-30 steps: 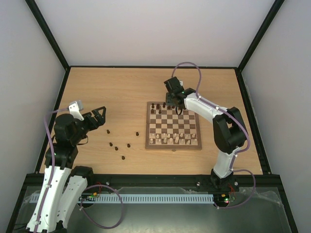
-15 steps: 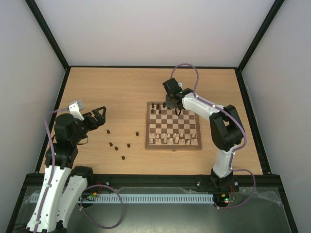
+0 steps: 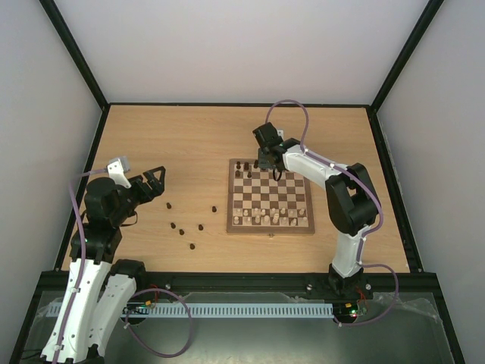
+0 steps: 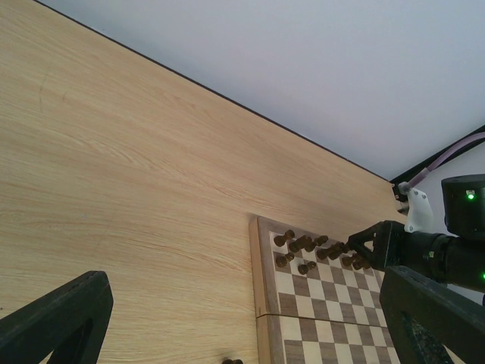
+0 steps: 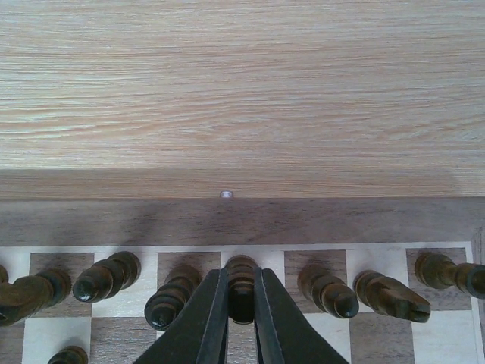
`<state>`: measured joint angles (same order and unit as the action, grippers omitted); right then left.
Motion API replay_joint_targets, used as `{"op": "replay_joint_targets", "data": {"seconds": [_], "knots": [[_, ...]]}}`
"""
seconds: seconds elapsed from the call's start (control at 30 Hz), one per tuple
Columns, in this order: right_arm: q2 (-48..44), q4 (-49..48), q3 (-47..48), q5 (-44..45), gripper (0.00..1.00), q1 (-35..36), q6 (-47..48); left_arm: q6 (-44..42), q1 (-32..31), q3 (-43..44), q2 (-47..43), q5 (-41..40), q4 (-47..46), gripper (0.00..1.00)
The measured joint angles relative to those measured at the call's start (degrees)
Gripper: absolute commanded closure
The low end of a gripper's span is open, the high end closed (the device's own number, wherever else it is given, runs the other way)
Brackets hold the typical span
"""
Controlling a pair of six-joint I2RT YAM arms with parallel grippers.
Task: Set up the chess pieces on the board
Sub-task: Adjust the chess piece on the chessboard.
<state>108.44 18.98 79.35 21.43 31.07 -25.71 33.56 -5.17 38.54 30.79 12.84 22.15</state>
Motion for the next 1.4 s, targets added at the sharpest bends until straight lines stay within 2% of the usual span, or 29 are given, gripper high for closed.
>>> {"op": "replay_joint_targets", "data": {"seconds": [0.47,0.73,0.97,1.4], "knots": [[0.0,0.28,-0.02,1.05,0.88,-0.15,0.0,0.02,0.0,0.0,0.0,0.0,0.0,0.01],[-0.02,0.26,-0.15,0.79,0.68,-0.33,-0.04,0.0,0.0,0.0,0.0,0.0,0.0,0.01],[-0.59,0.22,-0.87,0.63,0.64,-0.35,-0.2,0.02,0.0,0.0,-0.02,0.0,0.0,0.0],[-2.49,0.22,-1.11,0.07,0.64,-0.35,-0.2,0.02,0.0,-0.02,-0.02,0.0,0.0,0.0]]}}
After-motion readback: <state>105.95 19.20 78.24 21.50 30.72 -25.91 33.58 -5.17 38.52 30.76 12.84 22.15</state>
